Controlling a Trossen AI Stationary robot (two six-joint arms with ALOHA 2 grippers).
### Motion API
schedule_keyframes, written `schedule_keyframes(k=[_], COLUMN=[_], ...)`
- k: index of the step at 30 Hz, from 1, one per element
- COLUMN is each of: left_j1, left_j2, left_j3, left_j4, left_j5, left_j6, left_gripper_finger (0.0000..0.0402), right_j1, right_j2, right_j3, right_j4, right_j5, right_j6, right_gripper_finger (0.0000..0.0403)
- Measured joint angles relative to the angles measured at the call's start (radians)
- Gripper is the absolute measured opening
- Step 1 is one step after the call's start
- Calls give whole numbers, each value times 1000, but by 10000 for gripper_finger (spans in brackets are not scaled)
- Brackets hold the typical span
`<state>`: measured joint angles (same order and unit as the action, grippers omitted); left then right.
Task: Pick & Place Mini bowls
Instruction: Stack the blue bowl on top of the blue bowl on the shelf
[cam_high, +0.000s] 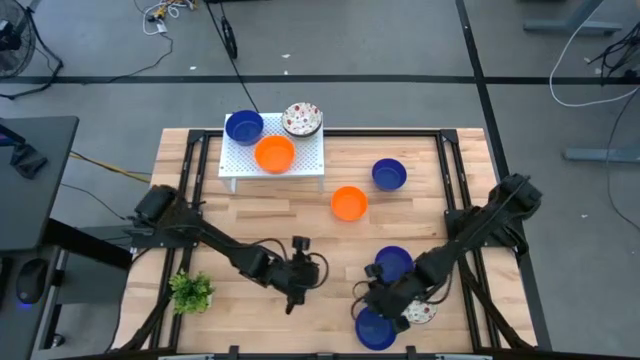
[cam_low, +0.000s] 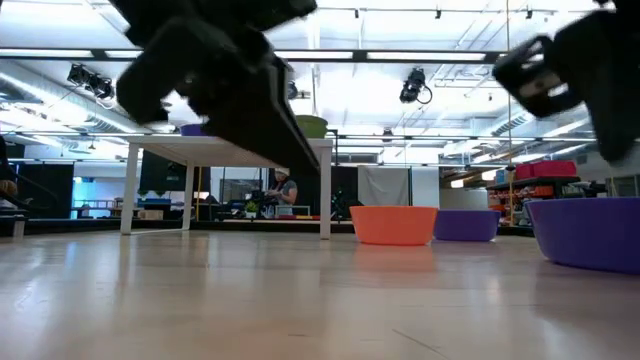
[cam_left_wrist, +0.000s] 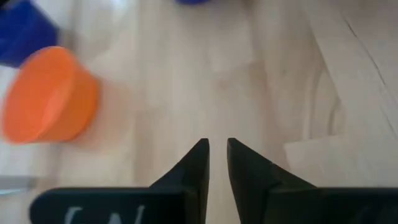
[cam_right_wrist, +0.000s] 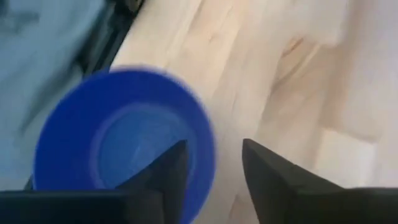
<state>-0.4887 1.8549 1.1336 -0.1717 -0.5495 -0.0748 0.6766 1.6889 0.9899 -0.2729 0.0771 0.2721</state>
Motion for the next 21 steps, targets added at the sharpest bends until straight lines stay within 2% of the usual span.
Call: schedule_keyframes(k=[5, 8, 14, 17, 21], left_j1=[-27, -43, -84, -107, -143], left_j2=[-92, -120, -164, -201, -254], left_j3=[-63, -70, -77, -76, -75], left_j4=[4, 2, -82, -172, -270], left_j5=[-49, -64, -134, -178, -255], left_j6=[-39, -46, -75, -142, -236], left_gripper_finger=[53, 53, 53, 53, 53], right_j1=[-41, -56, -84, -103, -160], right_j2=[53, 58, 59, 59, 59], right_j3=[20, 20, 20, 20, 20], right_j4=[3, -11, -3, 26, 100], right_j5=[-121, -123, -123, -117, -54], right_j6=[-40, -45, -93, -121, -124], right_gripper_finger=[157, 123, 20, 10, 8])
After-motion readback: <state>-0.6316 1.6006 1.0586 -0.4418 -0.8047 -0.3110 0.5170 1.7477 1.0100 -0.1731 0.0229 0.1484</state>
